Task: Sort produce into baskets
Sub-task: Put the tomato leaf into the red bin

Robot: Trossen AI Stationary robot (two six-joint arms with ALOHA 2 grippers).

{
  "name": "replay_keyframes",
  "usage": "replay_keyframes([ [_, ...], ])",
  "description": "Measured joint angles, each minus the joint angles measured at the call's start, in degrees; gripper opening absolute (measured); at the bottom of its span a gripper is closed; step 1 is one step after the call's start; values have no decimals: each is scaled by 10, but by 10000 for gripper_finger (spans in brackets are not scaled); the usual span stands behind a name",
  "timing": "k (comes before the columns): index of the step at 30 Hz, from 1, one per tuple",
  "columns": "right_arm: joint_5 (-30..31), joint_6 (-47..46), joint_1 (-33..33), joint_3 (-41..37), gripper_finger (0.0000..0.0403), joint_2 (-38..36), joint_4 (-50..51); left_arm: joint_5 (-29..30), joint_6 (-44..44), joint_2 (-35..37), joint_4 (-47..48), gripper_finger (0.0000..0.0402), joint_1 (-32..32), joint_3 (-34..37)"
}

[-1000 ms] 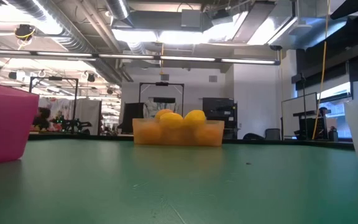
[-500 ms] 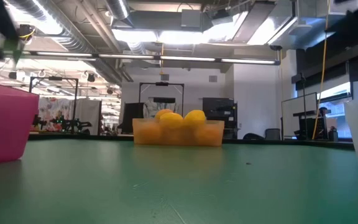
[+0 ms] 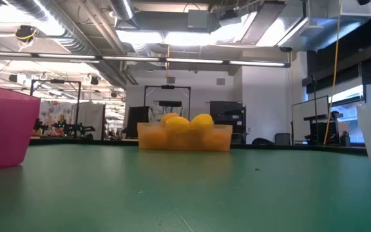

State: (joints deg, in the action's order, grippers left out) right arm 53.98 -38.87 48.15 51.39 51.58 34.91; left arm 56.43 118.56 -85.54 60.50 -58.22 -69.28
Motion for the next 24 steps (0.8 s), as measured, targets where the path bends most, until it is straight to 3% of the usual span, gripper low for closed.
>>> replay_keyframes([
  [3, -93, 65, -56, -1, 374, 73, -95, 0, -3, 0, 1, 185, 0, 0],
  [7, -256, 153, -142, -1, 374, 164, -299, -1, -4, 0, 3, 185, -3, 0],
  [12, -429, 179, -234, 12, 374, 267, -498, -2, -1, 0, 3, 185, -20, 0],
  [17, -478, 221, -279, 82, 374, 362, -510, -2, 13, 0, 3, 185, -37, 0],
  [24, -548, 298, -283, 242, 374, 496, -471, 0, 14, 0, 3, 185, -42, 0],
])
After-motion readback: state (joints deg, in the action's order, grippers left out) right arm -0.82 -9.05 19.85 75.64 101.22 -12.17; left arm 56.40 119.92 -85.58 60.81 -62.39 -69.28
